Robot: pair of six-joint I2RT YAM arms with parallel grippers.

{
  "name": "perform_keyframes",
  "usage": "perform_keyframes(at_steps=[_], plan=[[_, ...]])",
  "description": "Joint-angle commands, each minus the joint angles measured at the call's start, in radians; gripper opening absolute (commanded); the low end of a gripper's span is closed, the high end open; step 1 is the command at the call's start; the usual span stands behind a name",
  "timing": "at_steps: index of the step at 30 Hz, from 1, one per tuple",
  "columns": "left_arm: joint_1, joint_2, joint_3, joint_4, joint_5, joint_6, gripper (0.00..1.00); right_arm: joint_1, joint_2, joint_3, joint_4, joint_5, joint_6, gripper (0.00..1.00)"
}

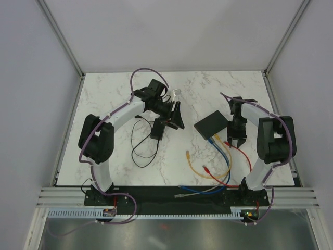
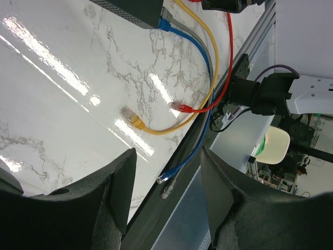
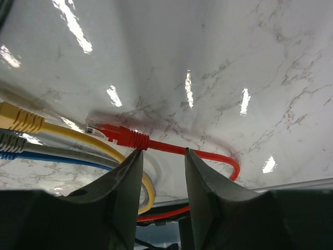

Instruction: Pull the plug from the switch port

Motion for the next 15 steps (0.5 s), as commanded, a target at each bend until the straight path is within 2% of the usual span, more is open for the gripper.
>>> perform_keyframes(at_steps=[1, 7, 15], plan=[[0.014, -0.048, -0.009, -0.001, 0.032, 0.044, 0.6, 0.004, 0.021, 0.023, -0.029, 0.04, -0.036, 0.45], [0.018, -0.05, -0.01, 0.001, 0.042, 0.044, 0.6, 0.005, 0.047, 0.023, -0.02, 0.016, -0.057, 0.41], [0.023, -0.05, -0.026, 0.004, 0.057, 0.043, 0.6, 0.004, 0.074, 0.015, -0.002, 0.044, -0.069, 0.42]])
